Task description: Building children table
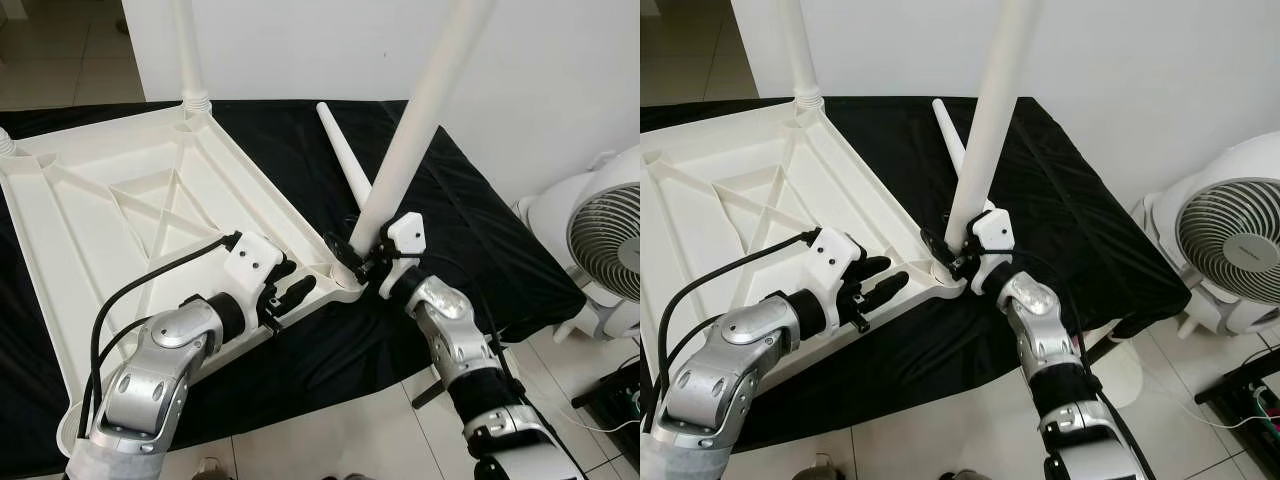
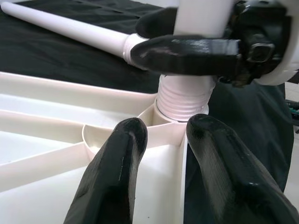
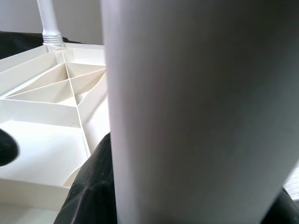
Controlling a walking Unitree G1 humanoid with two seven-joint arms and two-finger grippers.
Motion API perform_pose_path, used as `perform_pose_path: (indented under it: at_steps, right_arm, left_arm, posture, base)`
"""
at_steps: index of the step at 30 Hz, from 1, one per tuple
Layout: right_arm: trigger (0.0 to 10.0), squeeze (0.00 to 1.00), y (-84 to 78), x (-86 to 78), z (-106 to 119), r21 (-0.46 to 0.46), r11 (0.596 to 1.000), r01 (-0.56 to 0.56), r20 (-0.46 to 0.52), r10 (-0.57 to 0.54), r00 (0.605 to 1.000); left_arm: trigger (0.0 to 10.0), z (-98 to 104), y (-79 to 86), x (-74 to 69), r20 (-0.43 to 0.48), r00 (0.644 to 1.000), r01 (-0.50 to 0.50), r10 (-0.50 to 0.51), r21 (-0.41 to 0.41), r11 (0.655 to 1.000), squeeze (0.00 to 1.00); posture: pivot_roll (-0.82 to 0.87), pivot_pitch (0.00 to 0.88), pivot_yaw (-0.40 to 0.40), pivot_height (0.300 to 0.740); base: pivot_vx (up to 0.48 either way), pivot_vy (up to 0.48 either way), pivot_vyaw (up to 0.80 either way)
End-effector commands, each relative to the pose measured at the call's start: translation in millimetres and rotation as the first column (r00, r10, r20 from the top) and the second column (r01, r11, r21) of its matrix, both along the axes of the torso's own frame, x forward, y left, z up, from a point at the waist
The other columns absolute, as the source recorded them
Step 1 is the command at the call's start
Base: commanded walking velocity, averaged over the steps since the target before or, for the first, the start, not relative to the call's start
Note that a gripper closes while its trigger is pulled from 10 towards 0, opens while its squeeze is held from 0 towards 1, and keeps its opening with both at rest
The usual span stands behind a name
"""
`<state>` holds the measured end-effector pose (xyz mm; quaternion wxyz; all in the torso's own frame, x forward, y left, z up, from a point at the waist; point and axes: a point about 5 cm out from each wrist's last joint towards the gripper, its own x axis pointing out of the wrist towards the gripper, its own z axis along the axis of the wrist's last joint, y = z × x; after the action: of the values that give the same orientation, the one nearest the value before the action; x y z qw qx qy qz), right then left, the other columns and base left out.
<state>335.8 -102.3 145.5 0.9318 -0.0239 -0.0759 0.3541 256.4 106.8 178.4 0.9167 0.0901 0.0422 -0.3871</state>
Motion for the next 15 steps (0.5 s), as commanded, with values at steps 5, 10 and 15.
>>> perform_pose_path:
  at_steps: [5,10,15]
  right_arm:
    - [10.0,0.00,-15.1,2.4,-31.8,-0.058,0.995,0.078,-0.192,-0.088,0.978]
    - [10.0,0.00,-14.8,5.2,-29.6,-0.045,0.995,0.087,-0.216,-0.094,0.972]
    - [10.0,0.00,-15.1,7.3,-30.3,-0.015,0.995,0.099,-0.260,-0.099,0.961]
  left_arm:
    - [10.0,3.9,4.3,3.1,0.022,0.997,-0.078,0.078,0.001,0.997,0.00]
    - [10.0,5.3,4.4,2.8,0.025,0.997,-0.077,0.077,0.000,0.997,0.00]
    - [10.0,5.9,4.4,2.5,0.025,0.997,-0.077,0.077,-0.002,0.997,0.00]
  posture:
    - [0.14,0.075,-0.094,0.740]
    - [0.14,0.077,-0.096,0.740]
    - [0.14,0.076,-0.097,0.740]
  base:
    - [0.000,0.000,0.00]
    - [0.000,0.000,0.00]
    - [0.000,0.000,0.00]
